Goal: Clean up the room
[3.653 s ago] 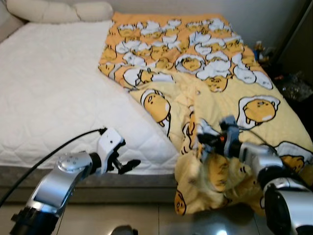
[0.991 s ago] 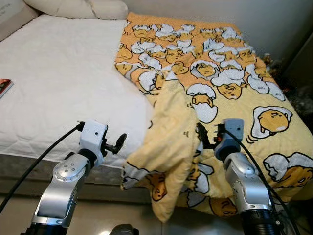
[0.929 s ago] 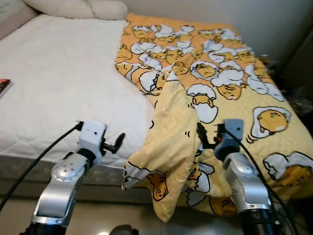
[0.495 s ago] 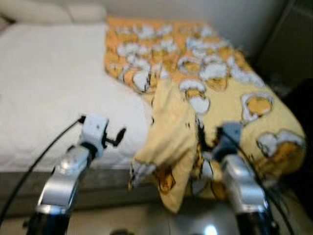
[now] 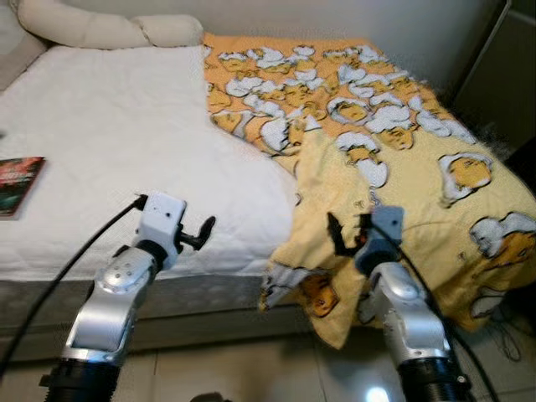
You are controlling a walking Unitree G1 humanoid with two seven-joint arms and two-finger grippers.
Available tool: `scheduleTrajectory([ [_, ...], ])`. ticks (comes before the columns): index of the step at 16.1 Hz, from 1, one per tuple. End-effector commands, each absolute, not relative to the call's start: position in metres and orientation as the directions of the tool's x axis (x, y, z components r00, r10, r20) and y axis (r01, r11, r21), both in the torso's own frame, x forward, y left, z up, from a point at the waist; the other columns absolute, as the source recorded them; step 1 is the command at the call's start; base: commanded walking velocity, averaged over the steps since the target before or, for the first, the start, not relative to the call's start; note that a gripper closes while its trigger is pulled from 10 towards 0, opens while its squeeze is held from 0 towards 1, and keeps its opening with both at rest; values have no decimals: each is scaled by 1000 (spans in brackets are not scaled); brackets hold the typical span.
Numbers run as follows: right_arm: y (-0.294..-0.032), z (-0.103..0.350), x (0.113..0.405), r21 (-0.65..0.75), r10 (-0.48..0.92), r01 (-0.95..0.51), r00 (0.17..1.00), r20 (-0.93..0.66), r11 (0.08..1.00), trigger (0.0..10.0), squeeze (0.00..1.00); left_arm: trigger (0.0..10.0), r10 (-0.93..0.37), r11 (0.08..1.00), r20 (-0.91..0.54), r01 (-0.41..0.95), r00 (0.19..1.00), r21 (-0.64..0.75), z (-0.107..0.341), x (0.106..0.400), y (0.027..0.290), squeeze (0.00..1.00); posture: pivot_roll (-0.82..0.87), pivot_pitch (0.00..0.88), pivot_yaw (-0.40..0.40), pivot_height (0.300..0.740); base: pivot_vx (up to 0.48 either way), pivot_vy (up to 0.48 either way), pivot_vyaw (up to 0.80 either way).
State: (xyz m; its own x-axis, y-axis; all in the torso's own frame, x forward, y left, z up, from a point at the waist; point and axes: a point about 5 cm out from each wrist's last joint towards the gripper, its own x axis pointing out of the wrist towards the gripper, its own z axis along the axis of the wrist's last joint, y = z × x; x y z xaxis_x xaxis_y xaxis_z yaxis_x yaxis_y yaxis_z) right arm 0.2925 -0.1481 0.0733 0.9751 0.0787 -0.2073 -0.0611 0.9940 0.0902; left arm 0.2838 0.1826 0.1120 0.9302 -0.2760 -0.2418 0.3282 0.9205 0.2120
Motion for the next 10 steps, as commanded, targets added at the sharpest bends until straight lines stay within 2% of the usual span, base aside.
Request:
scheduleTrajectory([
  [1,-149,80,296,80,73,-60,981,-177,995,10000,0,10000,-295,911,-234,346,927,222,114,285,178,0,133,0,-22,740,0,0,0],
  [10,-142,78,297,87,122,-106,972,-200,991,10000,0,10000,-313,912,-220,357,924,203,117,288,178,0,133,0,-33,740,0,0,0],
])
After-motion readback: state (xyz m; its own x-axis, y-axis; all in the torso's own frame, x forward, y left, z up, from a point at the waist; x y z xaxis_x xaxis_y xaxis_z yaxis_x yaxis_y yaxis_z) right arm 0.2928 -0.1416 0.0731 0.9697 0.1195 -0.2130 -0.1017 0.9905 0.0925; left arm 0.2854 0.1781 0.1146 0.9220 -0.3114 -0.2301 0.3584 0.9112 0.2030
